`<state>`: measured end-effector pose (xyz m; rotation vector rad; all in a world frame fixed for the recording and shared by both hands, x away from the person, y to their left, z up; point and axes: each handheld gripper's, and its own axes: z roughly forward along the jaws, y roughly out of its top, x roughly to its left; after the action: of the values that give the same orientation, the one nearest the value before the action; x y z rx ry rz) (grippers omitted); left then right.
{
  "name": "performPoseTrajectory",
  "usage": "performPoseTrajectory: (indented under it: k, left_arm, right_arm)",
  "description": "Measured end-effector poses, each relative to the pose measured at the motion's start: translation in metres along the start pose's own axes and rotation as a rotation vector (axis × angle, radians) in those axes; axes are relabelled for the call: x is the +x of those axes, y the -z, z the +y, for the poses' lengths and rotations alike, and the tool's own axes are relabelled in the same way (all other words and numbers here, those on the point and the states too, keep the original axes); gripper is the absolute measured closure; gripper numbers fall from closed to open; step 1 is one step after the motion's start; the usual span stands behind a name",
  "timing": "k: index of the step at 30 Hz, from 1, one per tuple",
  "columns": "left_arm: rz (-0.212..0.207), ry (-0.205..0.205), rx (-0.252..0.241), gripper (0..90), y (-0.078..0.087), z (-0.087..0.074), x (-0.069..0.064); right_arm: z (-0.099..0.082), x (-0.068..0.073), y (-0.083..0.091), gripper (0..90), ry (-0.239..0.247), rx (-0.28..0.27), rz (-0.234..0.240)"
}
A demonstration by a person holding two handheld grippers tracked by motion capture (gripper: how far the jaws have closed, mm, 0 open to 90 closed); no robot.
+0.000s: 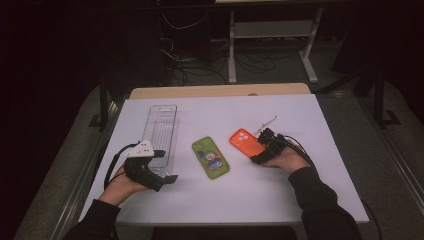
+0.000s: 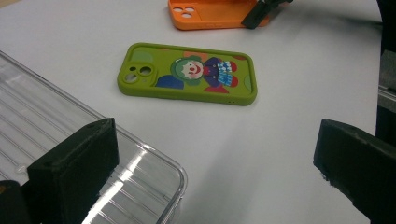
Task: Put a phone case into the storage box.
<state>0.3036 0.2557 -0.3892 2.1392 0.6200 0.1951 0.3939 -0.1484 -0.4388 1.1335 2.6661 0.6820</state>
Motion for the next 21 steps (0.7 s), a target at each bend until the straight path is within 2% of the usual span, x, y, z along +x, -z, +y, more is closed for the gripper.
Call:
performPoseTrajectory:
  k: [10,16,17,21]
  left_arm:
    - [-0.002,-0.003,-0.005,0.0,0.000,0.001,0.000]
    - [-0.002,-0.006,-0.001,0.0,-0.001,0.001,0.000]
    - [-0.004,0.004,-0.007,0.0,-0.001,0.001,0.000]
    - [-0.007,0.002,-0.004,0.0,-0.001,0.003,0.000]
  right_arm:
    - [-0.001,-0.004,0.004,15.6,-0.011,-0.015,0.005]
    - [0.000,-0.009,0.016,15.6,-0.035,-0.060,0.043]
    - [0.000,-0.009,0.019,15.5,-0.040,-0.072,0.049]
    - [0.000,-0.010,0.028,15.5,-0.024,-0.092,0.069]
